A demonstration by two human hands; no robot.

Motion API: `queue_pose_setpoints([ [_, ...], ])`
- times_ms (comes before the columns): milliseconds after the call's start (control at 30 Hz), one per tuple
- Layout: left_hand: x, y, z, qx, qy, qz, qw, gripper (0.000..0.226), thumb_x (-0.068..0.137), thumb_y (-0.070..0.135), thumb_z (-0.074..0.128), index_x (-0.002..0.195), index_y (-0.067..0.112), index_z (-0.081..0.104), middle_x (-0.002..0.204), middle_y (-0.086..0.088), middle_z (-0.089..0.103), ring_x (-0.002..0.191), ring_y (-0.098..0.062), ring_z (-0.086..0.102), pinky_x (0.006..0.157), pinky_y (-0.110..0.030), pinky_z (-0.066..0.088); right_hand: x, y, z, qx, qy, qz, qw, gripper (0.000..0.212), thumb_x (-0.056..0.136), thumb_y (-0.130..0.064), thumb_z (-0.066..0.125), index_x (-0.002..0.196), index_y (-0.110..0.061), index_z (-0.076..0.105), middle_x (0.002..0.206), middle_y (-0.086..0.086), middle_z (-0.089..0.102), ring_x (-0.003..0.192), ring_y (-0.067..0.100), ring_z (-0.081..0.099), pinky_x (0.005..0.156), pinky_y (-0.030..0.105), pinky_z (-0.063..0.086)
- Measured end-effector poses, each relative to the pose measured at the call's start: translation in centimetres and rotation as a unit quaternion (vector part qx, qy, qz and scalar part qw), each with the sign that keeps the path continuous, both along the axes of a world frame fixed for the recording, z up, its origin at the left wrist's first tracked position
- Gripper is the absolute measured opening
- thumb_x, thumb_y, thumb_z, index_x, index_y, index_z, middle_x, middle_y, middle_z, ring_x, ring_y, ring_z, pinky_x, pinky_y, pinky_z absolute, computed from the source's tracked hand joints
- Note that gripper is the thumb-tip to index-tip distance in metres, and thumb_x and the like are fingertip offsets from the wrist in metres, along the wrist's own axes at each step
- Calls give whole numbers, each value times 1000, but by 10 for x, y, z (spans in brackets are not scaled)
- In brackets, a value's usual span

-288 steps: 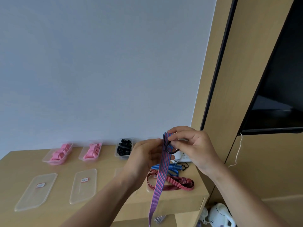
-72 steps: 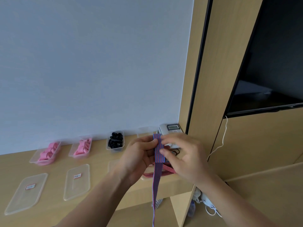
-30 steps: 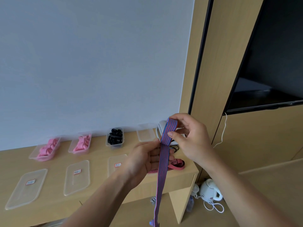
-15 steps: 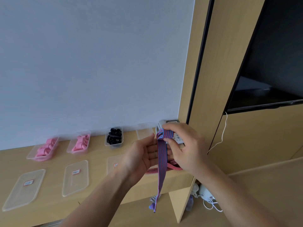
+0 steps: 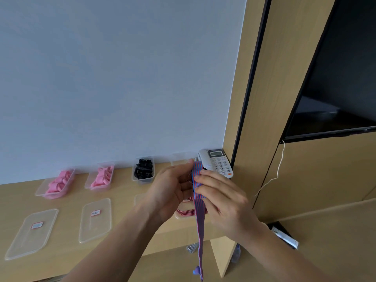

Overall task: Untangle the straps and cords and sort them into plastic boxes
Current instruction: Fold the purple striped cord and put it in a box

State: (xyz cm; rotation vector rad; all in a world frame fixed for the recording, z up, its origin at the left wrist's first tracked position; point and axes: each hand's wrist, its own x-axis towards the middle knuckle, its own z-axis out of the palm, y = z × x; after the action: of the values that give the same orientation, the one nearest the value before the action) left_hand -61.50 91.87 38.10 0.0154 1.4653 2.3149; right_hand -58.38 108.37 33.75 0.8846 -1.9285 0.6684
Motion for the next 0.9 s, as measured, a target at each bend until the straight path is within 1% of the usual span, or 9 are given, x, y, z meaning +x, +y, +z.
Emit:
queue_pose_setpoints([
  [133,-2,-4,-1,-7,15,17,1000,24,85,26,71,96,6,79,91,-15,72,74,-23,69,70,-35,59,3,-1,2,-7,-46,20,999,7,85,-1,75,92,-2,75,113,8,72,123,21,61,101,37,49],
  [267,0,-4,-4,-38,40,4,998,21,94,22,66,94,6,81,94,-19,73,79,-28,70,77,-40,60,-2,2,19,-114,-111,11,987,16,80,-6,79,95,-11,76,99,-5,73,100,13,68,85,37,54],
  [333,1,-3,-5,-45,54,-1,998,25,97,21,64,102,1,79,105,-27,73,90,-33,70,85,-45,60,-6,2,29,-142,-217,-29,965,38,77,-15,81,113,-20,71,111,-13,68,104,7,63,87,32,54],
  [400,1,-3,-3,-48,63,0,997,28,95,21,67,105,-3,77,111,-29,73,92,-35,71,83,-44,61,-11,5,37,-129,-375,-35,917,56,80,-18,81,131,-26,60,125,-15,59,116,4,56,94,33,52],
  [467,2,-3,-3,-42,66,-7,997,31,89,24,70,105,-2,77,109,-29,73,89,-32,73,77,-39,63,-15,9,43,-100,-455,-14,885,51,83,-16,79,128,-33,60,126,-13,60,120,3,54,98,38,51],
  [600,4,-1,-5,-19,65,-8,998,44,89,24,75,118,-9,67,112,-29,73,89,-32,74,77,-38,63,-16,12,53,-124,-452,6,883,44,78,-5,81,110,-31,64,113,-11,68,113,2,60,92,28,52],
  [667,6,1,-6,-44,71,0,996,47,88,34,76,113,-4,68,106,-23,76,88,-31,75,78,-37,63,-16,12,53,-141,-445,11,884,44,76,0,81,105,-27,64,106,-9,71,107,3,64,90,24,50],
  [767,10,5,-9,-86,66,-11,994,48,91,50,69,110,6,74,106,-19,77,97,-34,76,81,-36,62,-19,14,54,-201,-447,22,871,44,76,5,80,102,-26,62,100,-3,75,95,15,71,90,38,55],
  [900,14,8,-12,-65,5,-21,998,52,102,45,50,115,-1,70,110,-26,75,93,-35,75,80,-39,63,-20,15,58,-255,-417,34,872,44,76,7,78,101,-26,63,96,1,76,91,17,72,84,41,56],
])
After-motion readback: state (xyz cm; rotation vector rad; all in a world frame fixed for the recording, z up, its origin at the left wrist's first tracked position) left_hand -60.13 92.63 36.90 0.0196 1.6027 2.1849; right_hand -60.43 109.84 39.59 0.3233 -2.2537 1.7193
